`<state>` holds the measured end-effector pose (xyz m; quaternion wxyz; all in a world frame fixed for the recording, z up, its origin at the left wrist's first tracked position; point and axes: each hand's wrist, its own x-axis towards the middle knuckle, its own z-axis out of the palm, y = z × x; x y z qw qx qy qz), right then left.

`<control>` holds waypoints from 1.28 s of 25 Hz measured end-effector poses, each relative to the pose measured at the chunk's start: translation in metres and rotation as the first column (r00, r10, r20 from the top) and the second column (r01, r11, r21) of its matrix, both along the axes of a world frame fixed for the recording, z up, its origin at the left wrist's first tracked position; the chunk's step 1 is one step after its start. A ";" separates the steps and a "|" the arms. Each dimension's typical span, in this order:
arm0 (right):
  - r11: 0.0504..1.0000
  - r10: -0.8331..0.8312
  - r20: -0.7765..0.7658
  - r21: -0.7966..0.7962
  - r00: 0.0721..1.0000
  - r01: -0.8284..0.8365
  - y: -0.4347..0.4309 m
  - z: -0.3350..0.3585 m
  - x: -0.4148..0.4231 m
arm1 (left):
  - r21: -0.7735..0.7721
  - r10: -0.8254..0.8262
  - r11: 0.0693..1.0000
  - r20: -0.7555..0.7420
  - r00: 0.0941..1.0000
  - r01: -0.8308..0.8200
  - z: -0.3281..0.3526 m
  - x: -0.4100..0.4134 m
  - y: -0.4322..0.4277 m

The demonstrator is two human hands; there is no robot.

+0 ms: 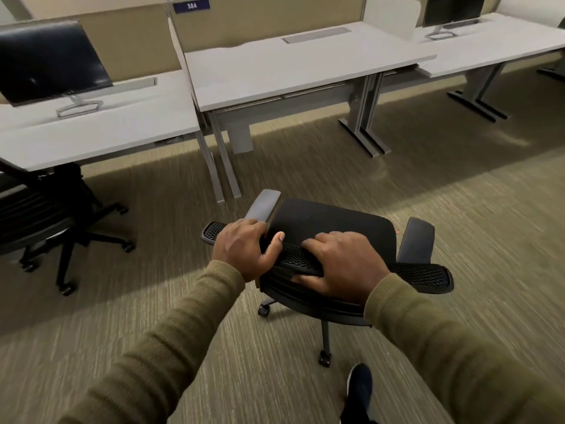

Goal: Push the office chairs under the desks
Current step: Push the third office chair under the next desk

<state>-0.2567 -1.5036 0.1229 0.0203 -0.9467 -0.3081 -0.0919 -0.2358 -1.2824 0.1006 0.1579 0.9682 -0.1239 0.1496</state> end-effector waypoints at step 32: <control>0.850 -0.514 -0.072 0.086 0.854 0.519 -0.039 -0.024 0.636 | 0.224 0.132 0.970 -0.143 0.981 -0.097 0.004 0.582 -0.033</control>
